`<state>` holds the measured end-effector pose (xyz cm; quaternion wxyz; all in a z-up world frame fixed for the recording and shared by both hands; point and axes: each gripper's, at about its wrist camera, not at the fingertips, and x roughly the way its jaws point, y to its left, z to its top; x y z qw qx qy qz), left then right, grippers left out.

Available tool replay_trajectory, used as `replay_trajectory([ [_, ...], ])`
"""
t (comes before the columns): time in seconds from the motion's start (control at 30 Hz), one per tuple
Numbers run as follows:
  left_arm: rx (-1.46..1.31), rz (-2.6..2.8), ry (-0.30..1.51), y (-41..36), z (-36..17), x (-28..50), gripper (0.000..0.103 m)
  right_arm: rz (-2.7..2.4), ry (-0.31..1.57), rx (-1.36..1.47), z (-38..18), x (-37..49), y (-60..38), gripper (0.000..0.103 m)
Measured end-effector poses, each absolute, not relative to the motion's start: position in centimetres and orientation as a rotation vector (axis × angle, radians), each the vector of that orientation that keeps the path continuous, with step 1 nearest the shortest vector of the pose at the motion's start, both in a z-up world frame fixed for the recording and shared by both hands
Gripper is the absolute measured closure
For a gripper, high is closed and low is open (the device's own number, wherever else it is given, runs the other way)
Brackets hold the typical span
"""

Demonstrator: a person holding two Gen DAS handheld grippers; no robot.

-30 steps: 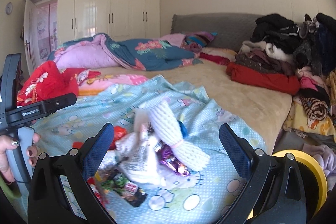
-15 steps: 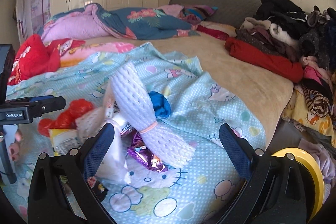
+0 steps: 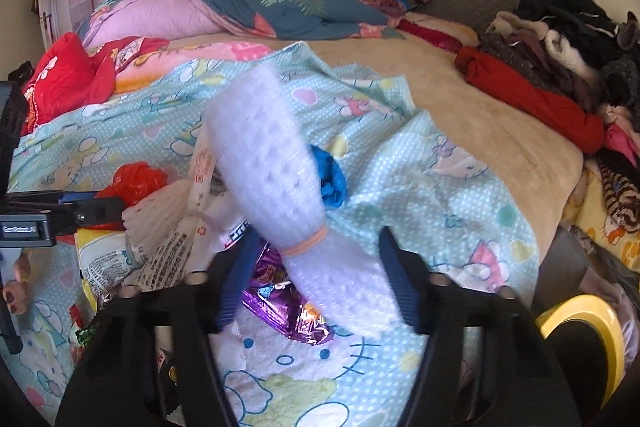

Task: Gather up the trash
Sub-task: 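Grasp the white foam net with the right tool while the left tool grasps the red plastic bag, then carry the foam net and red bag with both tools over the yellow-rimmed bin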

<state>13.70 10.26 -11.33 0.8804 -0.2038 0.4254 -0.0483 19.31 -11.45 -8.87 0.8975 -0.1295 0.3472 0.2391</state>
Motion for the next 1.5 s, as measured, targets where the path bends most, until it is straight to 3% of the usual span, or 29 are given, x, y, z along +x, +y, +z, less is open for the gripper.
replay_trajectory([
  [0.03,-0.425,-0.094,0.888,10.3,-11.4,13.7,0.054,0.5,0.72,-0.267,-9.0,19.3,-11.5,0.058],
  [0.17,-0.419,-0.085,0.881,10.2,-11.3,13.6,0.07,0.525,0.68,-0.224,-8.3,18.5,-12.1,0.062],
  [0.27,-0.427,-0.075,0.853,10.4,-10.6,13.3,0.073,0.529,0.643,-0.15,-7.0,17.8,-13.4,0.064],
  [0.7,-0.407,-0.068,0.628,9.3,-3.3,10.8,0.076,0.553,0.564,0.026,-4.1,14.2,-17.1,0.071],
  [1.5,-0.287,-0.239,0.565,-0.1,1.7,9.7,0.076,0.495,0.467,0.179,0.1,10.9,-24.0,0.072],
])
